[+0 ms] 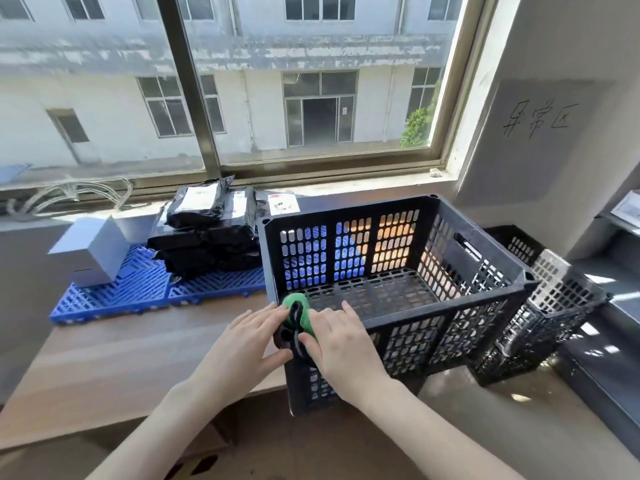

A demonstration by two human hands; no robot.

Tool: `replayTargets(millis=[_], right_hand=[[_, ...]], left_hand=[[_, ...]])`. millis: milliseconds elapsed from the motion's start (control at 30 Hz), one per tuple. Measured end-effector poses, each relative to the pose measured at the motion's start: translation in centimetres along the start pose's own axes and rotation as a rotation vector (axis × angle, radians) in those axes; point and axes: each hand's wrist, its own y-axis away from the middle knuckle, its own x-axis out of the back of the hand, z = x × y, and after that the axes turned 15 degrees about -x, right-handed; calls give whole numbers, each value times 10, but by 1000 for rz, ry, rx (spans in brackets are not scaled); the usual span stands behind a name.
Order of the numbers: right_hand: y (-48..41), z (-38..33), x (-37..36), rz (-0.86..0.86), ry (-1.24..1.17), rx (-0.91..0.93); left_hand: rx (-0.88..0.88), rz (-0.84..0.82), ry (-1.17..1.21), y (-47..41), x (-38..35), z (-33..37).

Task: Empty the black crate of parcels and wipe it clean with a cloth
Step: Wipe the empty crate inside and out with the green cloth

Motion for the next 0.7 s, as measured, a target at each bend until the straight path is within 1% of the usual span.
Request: replayTargets(millis=[100, 200, 300, 433, 500, 633, 700], right_hand=[[4, 15, 9, 3, 61, 36], [7, 38, 20, 3, 96, 20], [9, 73, 33, -13, 112, -47], [15, 123, 53, 8, 124, -168], [17, 136, 57, 22, 112, -212], [17, 120, 57, 31, 29, -264], [19, 99, 51, 37, 8, -241]], left_hand=[[-7, -7, 3, 4, -3, 4], [-7, -13, 19, 9, -8, 6], [-23, -59, -31, 13, -11, 10], [-18, -45, -34, 15, -11, 16], [-13, -31, -29, 14, -10, 19], [-21, 30, -31, 12, -4, 23], [-25, 54, -35, 12, -1, 25]])
